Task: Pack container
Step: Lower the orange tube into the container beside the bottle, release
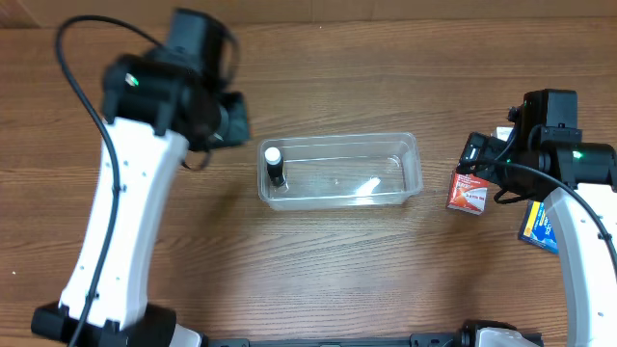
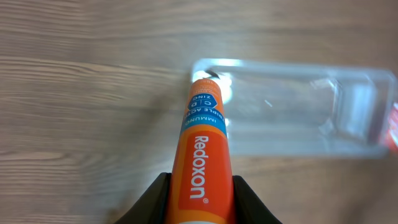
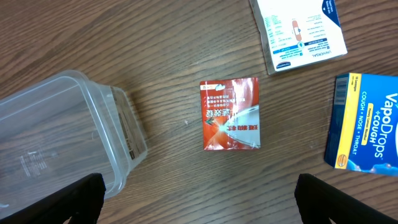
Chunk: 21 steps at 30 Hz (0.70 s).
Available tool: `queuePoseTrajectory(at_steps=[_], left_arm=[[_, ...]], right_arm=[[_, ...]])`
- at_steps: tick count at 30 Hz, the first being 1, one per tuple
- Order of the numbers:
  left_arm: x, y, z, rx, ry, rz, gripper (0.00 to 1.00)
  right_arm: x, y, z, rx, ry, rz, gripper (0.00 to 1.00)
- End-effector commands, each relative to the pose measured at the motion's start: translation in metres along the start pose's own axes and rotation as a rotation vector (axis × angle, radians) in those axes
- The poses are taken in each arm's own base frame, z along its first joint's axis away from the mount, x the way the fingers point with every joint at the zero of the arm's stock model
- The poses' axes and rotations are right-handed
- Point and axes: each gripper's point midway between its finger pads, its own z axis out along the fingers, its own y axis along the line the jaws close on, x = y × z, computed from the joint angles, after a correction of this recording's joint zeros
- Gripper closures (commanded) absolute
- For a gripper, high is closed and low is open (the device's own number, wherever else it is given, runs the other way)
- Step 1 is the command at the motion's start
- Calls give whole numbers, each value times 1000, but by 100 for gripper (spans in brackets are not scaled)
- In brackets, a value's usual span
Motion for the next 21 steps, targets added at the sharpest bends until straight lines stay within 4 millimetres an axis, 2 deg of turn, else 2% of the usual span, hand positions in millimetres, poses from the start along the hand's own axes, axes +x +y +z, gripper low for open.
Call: queuePoseTrajectory(at_steps=[1,4,8,13,18,21], left_arm=[[24,-31,15,-21,43,39,96],[43,-37,40,-97,68,52,96],[56,-37,74,-119,103,58,94],[61,-26,113,-142,124,46,89],[63,-11,139,-183,169,26,89],[64,-9,150,-195,197,31,88]], right_arm=[[-9,2,-9,-14,-37,5,0],[-9,2,-9,-13,-37,5,0],[-9,2,-9,-14,-35,6,0],[-8,4,-9,-27,-30,5,0],[-8,4,-9,-27,-30,5,0],[-8,4,-9,-27,-30,5,0]])
